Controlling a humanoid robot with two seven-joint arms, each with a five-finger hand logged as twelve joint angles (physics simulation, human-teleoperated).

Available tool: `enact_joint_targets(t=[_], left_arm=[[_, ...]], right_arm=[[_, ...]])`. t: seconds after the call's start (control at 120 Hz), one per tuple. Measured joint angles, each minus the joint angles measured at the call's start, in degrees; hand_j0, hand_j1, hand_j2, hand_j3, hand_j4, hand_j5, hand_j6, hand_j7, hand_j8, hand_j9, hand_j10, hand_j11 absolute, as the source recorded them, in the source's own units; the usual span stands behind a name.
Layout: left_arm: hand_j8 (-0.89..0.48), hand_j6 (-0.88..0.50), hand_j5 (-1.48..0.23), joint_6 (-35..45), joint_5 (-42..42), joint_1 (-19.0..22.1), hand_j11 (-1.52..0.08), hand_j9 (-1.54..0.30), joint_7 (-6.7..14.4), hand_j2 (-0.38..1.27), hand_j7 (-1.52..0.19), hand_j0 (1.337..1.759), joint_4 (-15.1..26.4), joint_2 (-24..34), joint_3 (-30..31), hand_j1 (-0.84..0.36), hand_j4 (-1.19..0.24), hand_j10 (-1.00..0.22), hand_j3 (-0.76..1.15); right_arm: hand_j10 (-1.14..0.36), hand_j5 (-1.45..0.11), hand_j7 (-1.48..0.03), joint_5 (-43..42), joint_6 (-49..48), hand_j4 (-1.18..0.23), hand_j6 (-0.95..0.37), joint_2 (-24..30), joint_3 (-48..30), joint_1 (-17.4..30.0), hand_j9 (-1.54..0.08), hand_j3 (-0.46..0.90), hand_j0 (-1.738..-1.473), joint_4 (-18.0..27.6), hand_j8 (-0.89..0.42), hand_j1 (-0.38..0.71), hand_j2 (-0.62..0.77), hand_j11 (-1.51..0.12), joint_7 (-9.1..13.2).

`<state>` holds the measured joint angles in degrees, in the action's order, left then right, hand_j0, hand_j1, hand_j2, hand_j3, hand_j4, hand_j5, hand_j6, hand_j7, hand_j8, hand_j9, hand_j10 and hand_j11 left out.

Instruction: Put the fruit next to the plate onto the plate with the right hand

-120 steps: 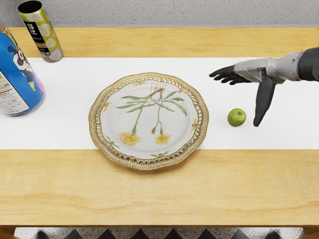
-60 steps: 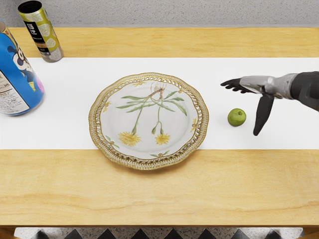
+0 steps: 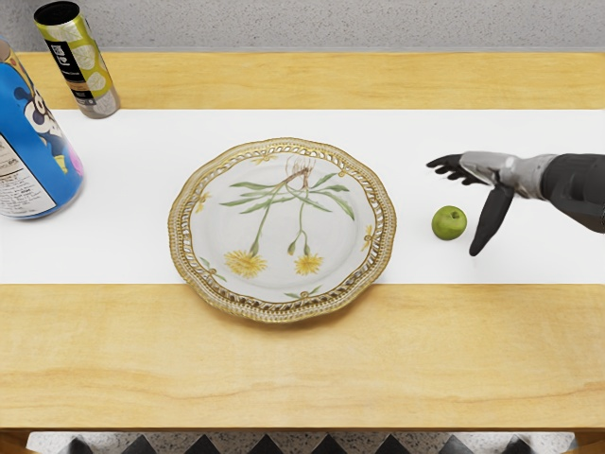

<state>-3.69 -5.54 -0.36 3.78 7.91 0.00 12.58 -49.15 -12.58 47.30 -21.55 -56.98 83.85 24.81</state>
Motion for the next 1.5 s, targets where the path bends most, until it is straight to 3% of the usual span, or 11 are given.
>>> enact_joint_targets(t=[0.567, 0.892, 1.5], left_arm=[[-0.25, -0.25, -0.32, 0.0, 0.0, -0.08, -0.32, -0.32, 0.0, 0.05, -0.32, 1.658, 0.0, 0.0, -0.01, 0.06, -0.25, -0.24, 0.0], [-0.25, -0.25, -0.32, 0.0, 0.0, -0.05, -0.32, -0.32, 0.0, 0.05, -0.32, 1.658, 0.0, 0.0, -0.01, 0.06, -0.25, -0.24, 0.0], [-0.24, -0.24, -0.32, 0.0, 0.0, -0.03, -0.32, -0.32, 0.0, 0.05, -0.32, 1.658, 0.0, 0.0, -0.02, 0.06, -0.24, -0.24, 0.0]], right_arm=[[-0.3, -0.38, -0.38, -10.59, 10.77, -0.3, -0.3, -4.55, 0.69, 5.29, -0.38, 0.0, -1.658, 0.05, -0.3, 0.0, -0.06, -0.38, -0.05], [-0.34, -0.44, -0.44, -14.23, 15.24, -0.34, -0.34, -4.58, 0.79, 8.91, -0.44, 0.0, -1.658, 2.18, -0.34, 0.05, -0.06, -0.44, -0.1], [-0.44, -0.57, -0.57, -13.62, 18.43, -0.44, -0.44, -3.39, 0.52, 9.99, -0.57, 0.0, -1.658, 2.12, -0.44, 0.18, -0.08, -0.57, -0.24]])
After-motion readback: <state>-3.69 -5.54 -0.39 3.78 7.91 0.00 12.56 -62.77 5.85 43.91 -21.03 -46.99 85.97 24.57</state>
